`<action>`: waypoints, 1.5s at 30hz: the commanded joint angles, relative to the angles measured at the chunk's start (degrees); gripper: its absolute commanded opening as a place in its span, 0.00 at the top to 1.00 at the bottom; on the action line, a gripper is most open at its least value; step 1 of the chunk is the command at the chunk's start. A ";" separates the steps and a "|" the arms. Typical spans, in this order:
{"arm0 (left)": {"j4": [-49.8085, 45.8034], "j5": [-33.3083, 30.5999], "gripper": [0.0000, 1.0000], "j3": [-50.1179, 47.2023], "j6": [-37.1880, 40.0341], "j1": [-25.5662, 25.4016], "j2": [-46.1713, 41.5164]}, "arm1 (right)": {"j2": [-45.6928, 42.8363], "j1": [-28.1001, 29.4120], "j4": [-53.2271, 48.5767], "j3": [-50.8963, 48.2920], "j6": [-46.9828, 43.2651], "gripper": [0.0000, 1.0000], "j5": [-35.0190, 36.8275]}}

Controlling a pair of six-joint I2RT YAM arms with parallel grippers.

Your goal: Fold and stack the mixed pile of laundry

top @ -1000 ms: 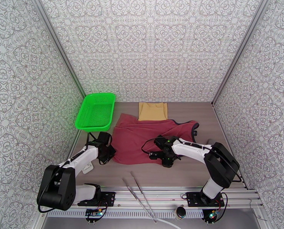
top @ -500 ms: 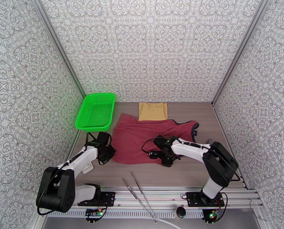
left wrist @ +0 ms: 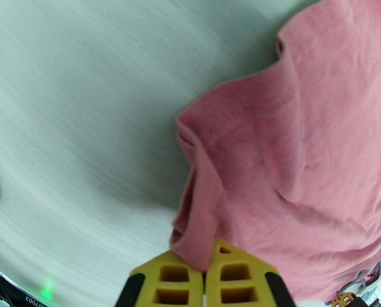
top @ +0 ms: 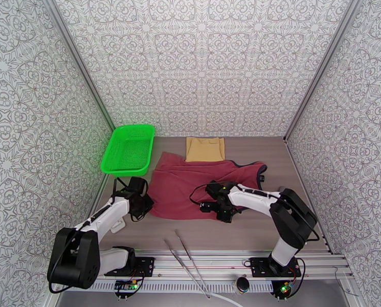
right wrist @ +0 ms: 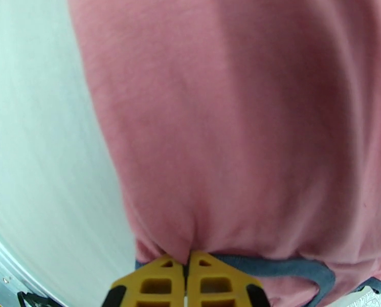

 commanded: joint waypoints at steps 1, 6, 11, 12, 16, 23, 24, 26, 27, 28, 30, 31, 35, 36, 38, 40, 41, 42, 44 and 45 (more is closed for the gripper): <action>-2.44 -0.70 1.00 -0.36 1.40 1.27 -1.95 | -6.25 -0.16 -3.01 2.40 1.43 1.00 0.60; -4.42 -0.97 1.00 0.18 2.22 2.28 -3.94 | -11.54 0.86 -5.99 2.45 1.06 1.00 -0.32; -5.84 -0.80 1.00 0.25 2.83 2.87 -5.04 | -14.41 2.07 -7.36 0.27 0.61 1.00 -1.75; -6.15 -0.70 1.00 0.19 2.94 2.91 -5.33 | -15.23 2.47 -7.51 -0.17 0.60 1.00 -2.15; -7.73 -0.74 1.00 0.01 2.94 3.02 -7.30 | -19.14 4.55 -8.78 -1.94 0.01 1.00 -5.93; -10.65 -1.63 1.00 -0.47 2.85 2.98 -11.31 | -22.81 8.36 -7.27 -5.87 1.25 0.91 -10.16; -10.90 -1.76 1.00 -0.60 2.84 3.00 -11.68 | -22.31 8.91 -6.89 -6.21 1.38 0.90 -10.16; -11.04 -1.64 1.00 -1.01 2.68 2.97 -12.33 | -20.84 9.49 -6.53 -6.03 1.63 0.90 -9.69; -11.13 -1.67 1.00 -1.21 2.66 2.95 -12.54 | -19.88 9.63 -6.53 -5.83 1.65 0.90 -9.51; -11.13 -1.68 1.00 -1.42 2.58 3.01 -12.71 | -18.99 9.74 -6.58 -5.47 1.65 0.91 -9.33; -11.14 -1.52 1.00 -1.65 2.58 2.99 -12.87 | -17.65 9.85 -6.59 -5.13 1.71 0.92 -8.76; -11.21 -1.59 1.00 -1.70 2.58 2.99 -12.92 | -17.01 9.92 -6.67 -4.92 1.69 0.91 -8.70; -11.31 -1.66 1.00 -1.61 2.66 2.99 -12.91 | -16.07 10.20 -6.79 -4.82 1.50 0.96 -9.17; -11.31 -1.58 1.00 -1.51 2.66 2.96 -12.92 | -16.07 10.28 -6.85 -4.81 1.36 1.00 -9.24; -11.68 -1.46 1.00 -1.03 2.74 2.95 -12.90 | -16.32 10.38 -7.54 -4.68 1.18 1.00 -9.98; -12.70 -1.67 1.00 -0.33 3.18 2.96 -13.31 | -16.98 10.76 -8.38 -4.50 0.97 1.00 -11.48; -13.40 -1.90 1.00 0.15 3.43 2.95 -13.57 | -17.31 10.95 -8.58 -4.58 0.79 1.00 -12.52; -14.32 -2.32 1.00 0.67 3.68 2.96 -13.93 | -17.83 11.35 -8.77 -4.63 0.53 1.00 -13.81; -15.80 -2.89 1.00 1.55 4.05 3.06 -14.95 | -18.73 12.08 -9.09 -4.89 0.18 1.00 -16.41; -16.44 -3.16 1.00 1.77 4.14 3.16 -15.58 | -19.04 12.50 -9.30 -5.01 0.00 1.00 -17.62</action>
